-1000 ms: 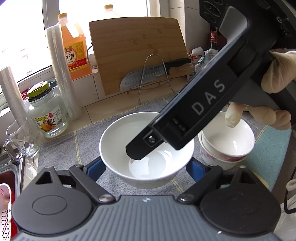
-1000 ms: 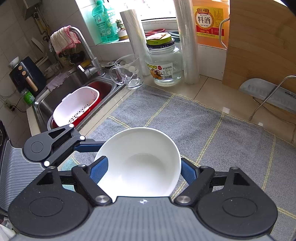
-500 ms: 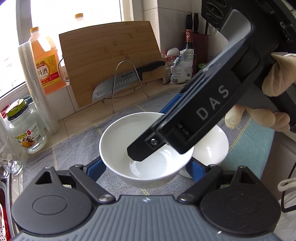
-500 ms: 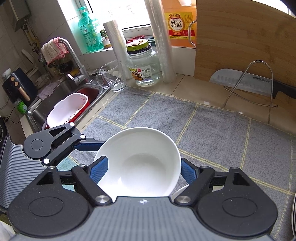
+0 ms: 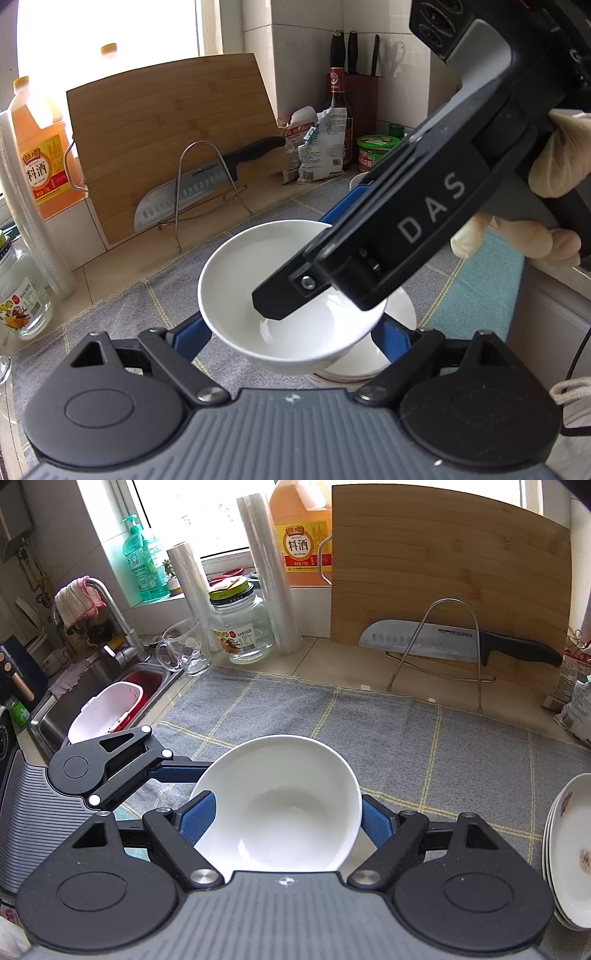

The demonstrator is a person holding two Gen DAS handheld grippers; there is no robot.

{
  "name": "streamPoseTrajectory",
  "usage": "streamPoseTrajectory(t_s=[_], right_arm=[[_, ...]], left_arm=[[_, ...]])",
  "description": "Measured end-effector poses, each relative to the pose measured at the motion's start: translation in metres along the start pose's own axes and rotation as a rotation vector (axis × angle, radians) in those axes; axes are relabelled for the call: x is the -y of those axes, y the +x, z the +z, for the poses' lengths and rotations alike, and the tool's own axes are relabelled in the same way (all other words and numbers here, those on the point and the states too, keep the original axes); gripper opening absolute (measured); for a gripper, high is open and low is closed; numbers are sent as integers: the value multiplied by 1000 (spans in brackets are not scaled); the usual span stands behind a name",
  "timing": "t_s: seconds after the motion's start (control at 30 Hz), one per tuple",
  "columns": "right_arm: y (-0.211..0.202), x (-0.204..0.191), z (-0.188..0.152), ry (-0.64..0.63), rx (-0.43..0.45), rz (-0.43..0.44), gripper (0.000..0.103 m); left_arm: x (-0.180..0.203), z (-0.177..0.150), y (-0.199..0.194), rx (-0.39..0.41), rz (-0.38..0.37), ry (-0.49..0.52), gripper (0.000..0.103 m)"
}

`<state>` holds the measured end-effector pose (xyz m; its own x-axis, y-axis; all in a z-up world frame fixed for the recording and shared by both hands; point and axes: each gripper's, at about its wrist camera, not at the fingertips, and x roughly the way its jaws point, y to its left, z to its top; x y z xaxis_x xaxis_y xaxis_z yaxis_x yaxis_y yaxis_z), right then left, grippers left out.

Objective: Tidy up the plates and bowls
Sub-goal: 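Lower the held bowl onto the bowl on the plate stack with the right gripper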

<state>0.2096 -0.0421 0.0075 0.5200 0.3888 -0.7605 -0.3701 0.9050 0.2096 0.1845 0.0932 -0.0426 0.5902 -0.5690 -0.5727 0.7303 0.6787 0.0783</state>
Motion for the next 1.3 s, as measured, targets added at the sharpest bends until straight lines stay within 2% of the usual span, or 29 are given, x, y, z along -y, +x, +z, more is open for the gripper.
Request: streamPoseTrajectory(t_s=[0.43,1.3], right_arm=[[-3,26,-23,84,-43,-66,88],[8,36,-33,105,-87,-61,89]], left_arm=[[17,1,23,-37,-89,11,92],[25,-5,33,-72,-104,20,92]])
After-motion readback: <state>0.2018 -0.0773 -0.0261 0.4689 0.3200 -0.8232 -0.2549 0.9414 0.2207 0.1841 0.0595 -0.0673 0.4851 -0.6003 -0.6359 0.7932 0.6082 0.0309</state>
